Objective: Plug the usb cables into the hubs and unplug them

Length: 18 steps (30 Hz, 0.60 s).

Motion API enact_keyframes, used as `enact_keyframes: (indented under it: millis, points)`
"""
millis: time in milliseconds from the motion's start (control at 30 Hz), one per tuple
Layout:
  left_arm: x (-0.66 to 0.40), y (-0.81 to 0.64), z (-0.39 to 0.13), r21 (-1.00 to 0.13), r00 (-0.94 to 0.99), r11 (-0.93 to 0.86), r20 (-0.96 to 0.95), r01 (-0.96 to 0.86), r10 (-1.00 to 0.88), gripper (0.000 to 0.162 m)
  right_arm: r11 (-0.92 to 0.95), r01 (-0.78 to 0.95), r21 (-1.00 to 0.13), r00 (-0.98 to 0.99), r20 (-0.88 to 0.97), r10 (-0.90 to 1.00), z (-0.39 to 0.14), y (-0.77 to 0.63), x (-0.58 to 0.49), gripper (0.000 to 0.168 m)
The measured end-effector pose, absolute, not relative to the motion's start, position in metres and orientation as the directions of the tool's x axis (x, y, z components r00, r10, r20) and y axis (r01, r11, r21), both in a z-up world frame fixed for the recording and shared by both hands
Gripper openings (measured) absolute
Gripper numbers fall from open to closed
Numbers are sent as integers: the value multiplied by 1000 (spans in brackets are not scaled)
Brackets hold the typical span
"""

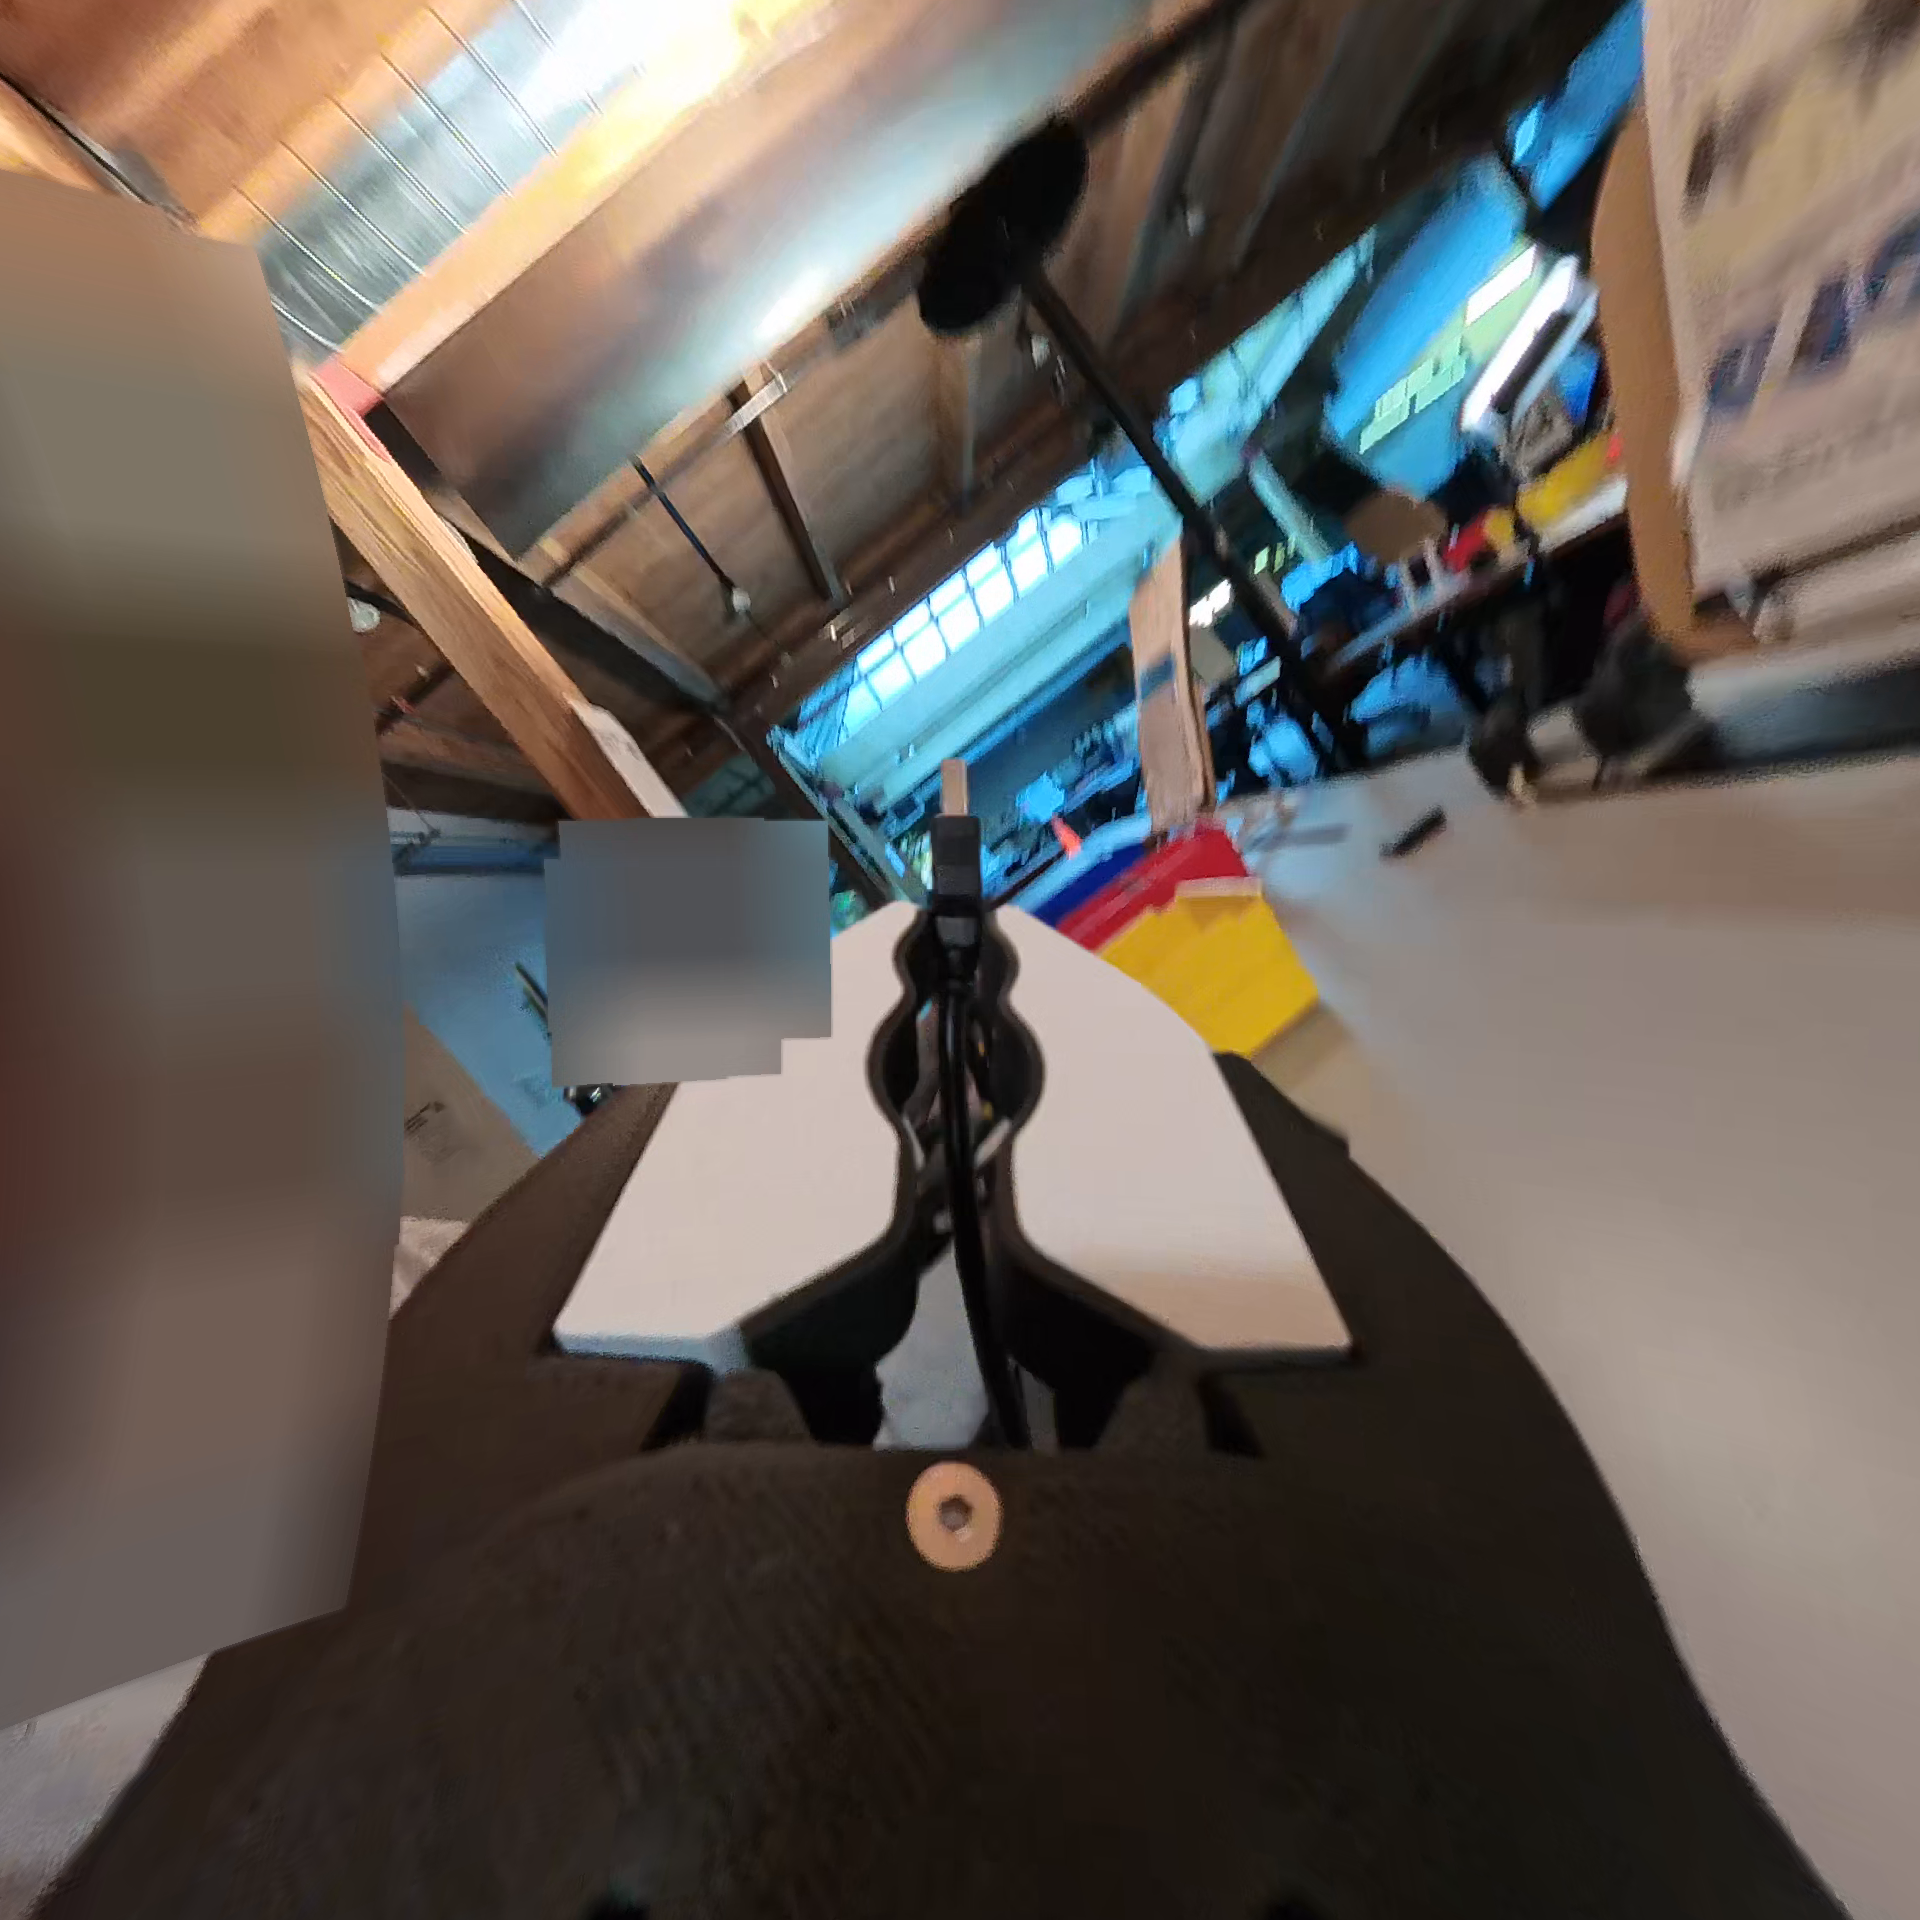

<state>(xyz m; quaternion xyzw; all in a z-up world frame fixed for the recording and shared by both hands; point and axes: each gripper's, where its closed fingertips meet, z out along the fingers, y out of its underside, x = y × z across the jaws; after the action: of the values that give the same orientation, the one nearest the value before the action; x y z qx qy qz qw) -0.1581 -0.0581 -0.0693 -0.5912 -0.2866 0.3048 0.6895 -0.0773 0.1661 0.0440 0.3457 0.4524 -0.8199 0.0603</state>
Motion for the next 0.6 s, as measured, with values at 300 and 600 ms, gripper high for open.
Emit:
enact_keyframes:
  millis: [300,600]
  points:
    - [-155,-51,-74,-989,671,139,73,-44,738,24,-536,-352,-767,-533,-306,789,157,356,-17,9]
    - [-149,-41,-76,-989,695,148,93,-20,713,24,-500,-235,-833,-271,-438,857,91,440,-48,9]
